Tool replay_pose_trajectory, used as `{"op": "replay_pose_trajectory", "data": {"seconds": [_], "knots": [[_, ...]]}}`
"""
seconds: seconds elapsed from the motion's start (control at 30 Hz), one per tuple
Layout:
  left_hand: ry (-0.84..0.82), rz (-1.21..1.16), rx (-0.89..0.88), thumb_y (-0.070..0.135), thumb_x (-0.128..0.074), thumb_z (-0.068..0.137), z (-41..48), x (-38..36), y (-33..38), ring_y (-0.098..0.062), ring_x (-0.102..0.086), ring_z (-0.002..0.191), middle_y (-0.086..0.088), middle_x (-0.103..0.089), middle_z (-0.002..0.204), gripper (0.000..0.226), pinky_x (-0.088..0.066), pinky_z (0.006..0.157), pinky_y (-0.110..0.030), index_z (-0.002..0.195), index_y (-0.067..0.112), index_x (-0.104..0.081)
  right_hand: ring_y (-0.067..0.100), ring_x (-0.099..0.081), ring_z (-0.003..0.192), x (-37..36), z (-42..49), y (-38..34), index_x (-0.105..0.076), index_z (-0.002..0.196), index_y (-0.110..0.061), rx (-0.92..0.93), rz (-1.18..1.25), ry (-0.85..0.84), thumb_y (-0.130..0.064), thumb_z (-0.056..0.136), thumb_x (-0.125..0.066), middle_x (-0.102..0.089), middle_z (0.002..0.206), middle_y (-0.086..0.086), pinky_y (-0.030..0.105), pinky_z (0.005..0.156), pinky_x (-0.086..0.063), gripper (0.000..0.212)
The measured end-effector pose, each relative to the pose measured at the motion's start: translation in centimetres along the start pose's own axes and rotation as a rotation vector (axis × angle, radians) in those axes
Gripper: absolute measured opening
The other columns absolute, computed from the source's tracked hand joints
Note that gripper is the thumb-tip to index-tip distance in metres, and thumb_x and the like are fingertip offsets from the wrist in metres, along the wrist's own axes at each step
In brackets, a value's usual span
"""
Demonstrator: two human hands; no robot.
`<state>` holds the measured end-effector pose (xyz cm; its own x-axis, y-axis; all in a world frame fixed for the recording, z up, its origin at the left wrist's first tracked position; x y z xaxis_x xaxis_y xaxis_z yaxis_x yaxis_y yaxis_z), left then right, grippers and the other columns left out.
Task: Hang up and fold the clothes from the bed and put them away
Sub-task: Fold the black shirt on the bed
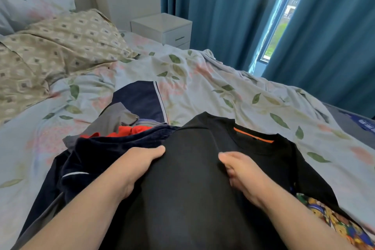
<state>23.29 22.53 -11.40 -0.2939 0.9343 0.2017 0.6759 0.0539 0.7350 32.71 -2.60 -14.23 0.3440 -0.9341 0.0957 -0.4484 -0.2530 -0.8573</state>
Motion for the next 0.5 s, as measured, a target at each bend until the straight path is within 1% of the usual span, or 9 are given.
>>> {"op": "replay_pose_trajectory", "data": {"seconds": [0.07,0.1,0.17,0.23,0.27,0.3,0.37,0.43,0.5], "knots": [[-0.095,-0.196,0.157,0.04,-0.057,0.097,0.7,-1.5,-0.7,-0.024,-0.061,0.067,-0.01,-0.07,0.071,0.037,-0.052,0.066,-0.031,0.094,0.005,-0.069,0.027,-0.074,0.085,-1.7,3.2,-2.1,-0.074,0.099,-0.005,-0.02,0.045,0.014,-0.035,0.093,-0.066,-0.077,0.09,0.009,0.04,0.082,-0.058,0.031],[-0.136,-0.273,0.218,0.037,-0.052,0.1,0.9,-2.2,-1.1,-0.023,-0.057,0.066,-0.012,-0.066,0.073,0.037,-0.052,0.062,-0.032,0.099,0.003,-0.066,0.029,-0.075,0.09,-2.3,4.5,-2.5,-0.075,0.1,-0.004,-0.051,0.089,0.032,-0.035,0.093,-0.068,-0.078,0.094,0.01,0.044,0.084,-0.06,0.032],[-0.211,-0.457,0.299,0.027,-0.051,0.101,1.2,-3.2,-1.9,-0.029,-0.059,0.079,-0.019,-0.066,0.092,0.032,-0.056,0.079,-0.041,0.112,-0.001,-0.062,0.029,-0.075,0.085,-3.1,6.4,-2.3,-0.075,0.1,-0.005,-0.145,0.153,0.071,-0.037,0.09,-0.073,-0.078,0.092,0.01,0.04,0.071,-0.061,0.034],[-0.286,-0.64,0.35,0.021,-0.058,0.095,1.0,-3.9,-2.4,-0.032,-0.061,0.096,-0.021,-0.065,0.111,0.037,-0.046,0.105,-0.047,0.122,-0.004,-0.062,0.027,-0.075,0.079,-4.5,7.2,-1.4,-0.074,0.101,-0.004,-0.253,0.169,0.019,-0.035,0.091,-0.072,-0.078,0.09,0.011,0.034,0.062,-0.059,0.032],[-0.349,-0.696,0.364,0.019,-0.062,0.091,0.7,-4.5,-2.5,-0.033,-0.062,0.098,-0.02,-0.065,0.114,0.039,-0.043,0.108,-0.046,0.122,-0.005,-0.063,0.027,-0.075,0.078,-5.2,7.4,-0.8,-0.073,0.102,-0.003,-0.302,0.176,-0.019,-0.031,0.093,-0.069,-0.078,0.09,0.012,0.034,0.062,-0.059,0.03],[-0.413,-0.724,0.364,0.016,-0.063,0.087,0.3,-5.1,-2.2,-0.033,-0.064,0.097,-0.02,-0.066,0.113,0.038,-0.046,0.106,-0.046,0.119,-0.005,-0.065,0.028,-0.075,0.08,-5.7,7.5,-0.5,-0.073,0.105,-0.002,-0.332,0.199,-0.043,-0.028,0.095,-0.065,-0.077,0.092,0.013,0.036,0.064,-0.059,0.029],[-0.448,-0.76,0.312,0.004,-0.06,0.082,0.3,-5.3,-1.3,-0.032,-0.069,0.082,-0.021,-0.07,0.1,0.028,-0.059,0.083,-0.042,0.106,-0.007,-0.07,0.033,-0.073,0.092,-5.6,8.1,-0.6,-0.069,0.111,0.002,-0.323,0.288,-0.026,-0.023,0.099,-0.06,-0.075,0.101,0.019,0.042,0.077,-0.059,0.03],[-0.197,-0.82,0.174,-0.001,-0.055,0.089,2.0,-2.7,-0.3,-0.026,-0.07,0.068,-0.018,-0.071,0.086,0.022,-0.061,0.059,-0.035,0.102,-0.001,-0.073,0.036,-0.07,0.101,-4.8,9.2,-1.6,-0.068,0.114,0.001,-0.258,0.431,0.022,-0.022,0.1,-0.058,-0.073,0.108,0.021,0.047,0.086,-0.056,0.028],[0.157,-0.853,-0.067,-0.001,-0.057,0.093,3.4,1.4,0.6,-0.019,-0.068,0.074,-0.01,-0.069,0.094,0.034,-0.058,0.053,-0.028,0.123,0.012,-0.066,0.033,-0.07,0.097,-3.8,10.4,-3.0,-0.068,0.112,-0.007,-0.144,0.51,0.091,-0.019,0.101,-0.058,-0.073,0.107,0.017,0.048,0.084,-0.058,0.019]]}}
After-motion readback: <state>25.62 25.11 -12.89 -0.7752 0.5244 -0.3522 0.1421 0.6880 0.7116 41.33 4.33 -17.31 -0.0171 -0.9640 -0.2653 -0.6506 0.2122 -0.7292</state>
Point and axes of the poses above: each hand's wrist, its own z-axis towards the middle knuckle, its own x-axis out of the back of the hand, y = z × x, the point moved 10 cm from there along z, towards the middle knuckle
